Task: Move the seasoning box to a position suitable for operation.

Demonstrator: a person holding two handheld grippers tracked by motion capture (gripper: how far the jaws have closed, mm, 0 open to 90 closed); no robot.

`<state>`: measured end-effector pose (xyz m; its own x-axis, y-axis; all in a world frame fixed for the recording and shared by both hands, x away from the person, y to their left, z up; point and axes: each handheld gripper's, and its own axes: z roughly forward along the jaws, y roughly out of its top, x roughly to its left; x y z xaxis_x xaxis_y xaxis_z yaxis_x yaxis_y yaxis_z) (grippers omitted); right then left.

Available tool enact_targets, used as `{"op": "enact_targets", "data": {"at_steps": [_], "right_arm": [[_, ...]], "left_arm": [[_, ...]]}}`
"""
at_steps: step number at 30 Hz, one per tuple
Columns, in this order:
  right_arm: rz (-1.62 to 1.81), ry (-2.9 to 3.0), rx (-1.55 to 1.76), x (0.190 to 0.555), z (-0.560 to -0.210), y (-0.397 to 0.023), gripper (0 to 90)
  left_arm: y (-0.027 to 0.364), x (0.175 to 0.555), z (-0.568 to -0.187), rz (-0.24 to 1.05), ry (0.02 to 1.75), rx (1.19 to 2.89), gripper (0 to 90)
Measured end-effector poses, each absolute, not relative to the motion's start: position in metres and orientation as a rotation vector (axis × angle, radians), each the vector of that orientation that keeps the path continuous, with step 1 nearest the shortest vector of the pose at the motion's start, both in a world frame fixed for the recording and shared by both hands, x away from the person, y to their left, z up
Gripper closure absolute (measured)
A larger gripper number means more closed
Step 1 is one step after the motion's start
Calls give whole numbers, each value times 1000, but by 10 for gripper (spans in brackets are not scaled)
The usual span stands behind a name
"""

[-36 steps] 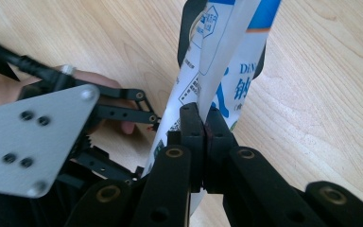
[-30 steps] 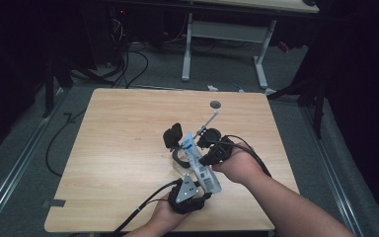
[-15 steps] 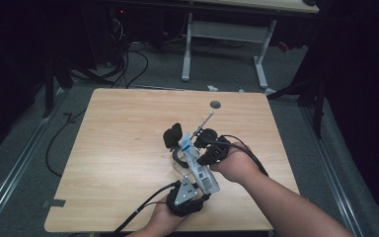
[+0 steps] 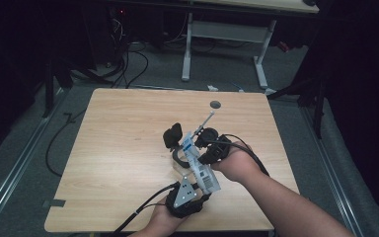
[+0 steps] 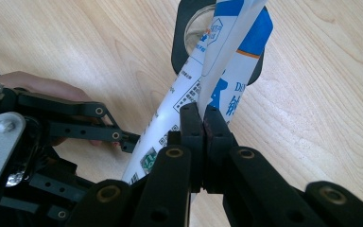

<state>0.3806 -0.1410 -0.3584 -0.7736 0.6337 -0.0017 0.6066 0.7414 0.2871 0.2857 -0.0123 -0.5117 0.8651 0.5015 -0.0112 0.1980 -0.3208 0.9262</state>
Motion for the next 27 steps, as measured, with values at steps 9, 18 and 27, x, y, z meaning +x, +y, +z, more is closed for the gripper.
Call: {"op": "enact_targets", "data": {"at_steps": [9,18,27], "right_arm": [[411,2840,998,383,-359,-138,896],[401,2841,988,384,-359,-137,897],[396,2843,972,384,-359,-135,896]], "left_arm": [[-11,283,-510,358,520,1897,581],[-11,281,-509,363,517,1891,584],[-11,280,-508,362,513,1891,586]]}}
